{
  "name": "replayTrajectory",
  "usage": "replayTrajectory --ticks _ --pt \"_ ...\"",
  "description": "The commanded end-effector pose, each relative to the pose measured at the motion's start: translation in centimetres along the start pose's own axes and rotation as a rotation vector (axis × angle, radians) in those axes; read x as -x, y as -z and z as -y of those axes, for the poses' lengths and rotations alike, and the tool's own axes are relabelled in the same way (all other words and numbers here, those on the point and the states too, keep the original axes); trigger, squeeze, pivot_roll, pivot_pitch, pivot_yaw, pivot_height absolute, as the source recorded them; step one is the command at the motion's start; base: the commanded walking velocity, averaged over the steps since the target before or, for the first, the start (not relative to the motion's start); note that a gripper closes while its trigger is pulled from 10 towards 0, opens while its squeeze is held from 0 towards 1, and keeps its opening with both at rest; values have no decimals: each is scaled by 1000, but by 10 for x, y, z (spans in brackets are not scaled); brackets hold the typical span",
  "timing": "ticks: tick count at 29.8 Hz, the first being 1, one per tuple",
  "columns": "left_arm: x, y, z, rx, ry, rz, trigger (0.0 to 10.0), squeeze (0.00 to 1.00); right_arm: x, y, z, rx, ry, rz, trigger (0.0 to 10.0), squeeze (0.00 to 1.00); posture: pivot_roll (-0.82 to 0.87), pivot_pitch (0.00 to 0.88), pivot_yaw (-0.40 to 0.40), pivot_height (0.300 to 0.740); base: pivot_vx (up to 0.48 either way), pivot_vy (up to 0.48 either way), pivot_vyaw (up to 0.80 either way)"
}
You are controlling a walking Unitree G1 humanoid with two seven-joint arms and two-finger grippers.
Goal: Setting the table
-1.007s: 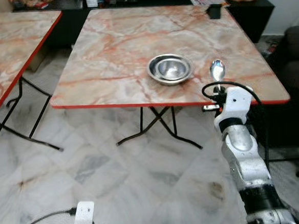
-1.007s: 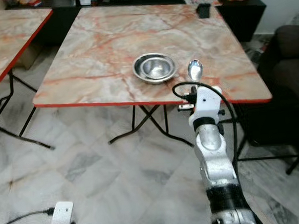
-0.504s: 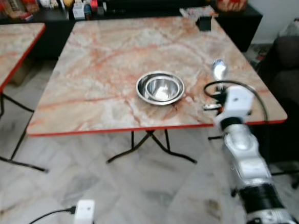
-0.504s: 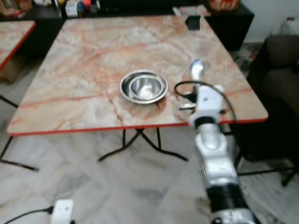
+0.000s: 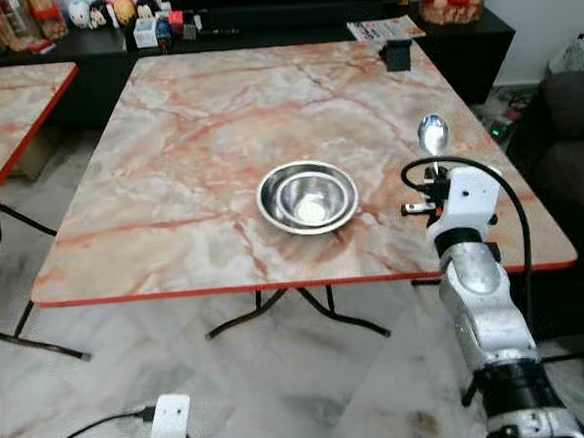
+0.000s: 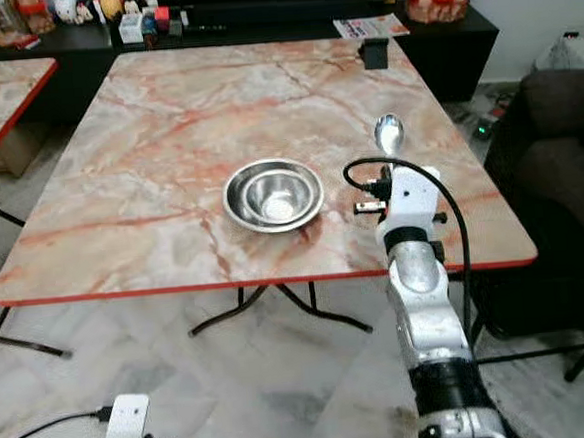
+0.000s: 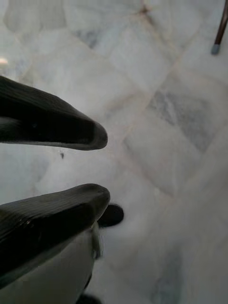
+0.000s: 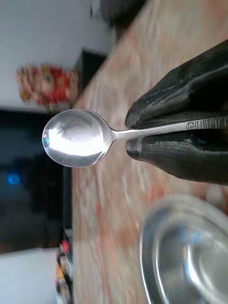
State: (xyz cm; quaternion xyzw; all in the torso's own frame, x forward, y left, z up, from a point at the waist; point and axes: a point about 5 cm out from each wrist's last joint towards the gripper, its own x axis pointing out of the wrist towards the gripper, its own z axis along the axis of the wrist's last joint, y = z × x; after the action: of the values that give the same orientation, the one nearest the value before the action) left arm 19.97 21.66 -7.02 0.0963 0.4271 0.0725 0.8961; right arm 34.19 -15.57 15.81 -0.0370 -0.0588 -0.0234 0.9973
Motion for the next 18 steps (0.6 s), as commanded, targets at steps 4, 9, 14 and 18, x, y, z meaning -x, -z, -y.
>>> replayTrajectory --ticks 4,9,14,18 --pt "1 3 3 6 11 -14 10000 0 -1 -5 9 -3 29 19 10000 0 -38 133 -16 740 368 0 0" --pt "1 3 3 1 9 -16 10000 0 -2 -5 9 -4 32 17 10000 0 -37 131 -15 740 366 0 0" --pt "0 3 2 -4 4 -17 10000 0 -2 -6 8 -9 29 22 10000 0 -36 131 -15 740 337 0 0" --pt "0 2 3 -9 15 -12 10000 0 -2 -6 8 -10 30 22 10000 0 -38 132 -14 740 69 0 0"
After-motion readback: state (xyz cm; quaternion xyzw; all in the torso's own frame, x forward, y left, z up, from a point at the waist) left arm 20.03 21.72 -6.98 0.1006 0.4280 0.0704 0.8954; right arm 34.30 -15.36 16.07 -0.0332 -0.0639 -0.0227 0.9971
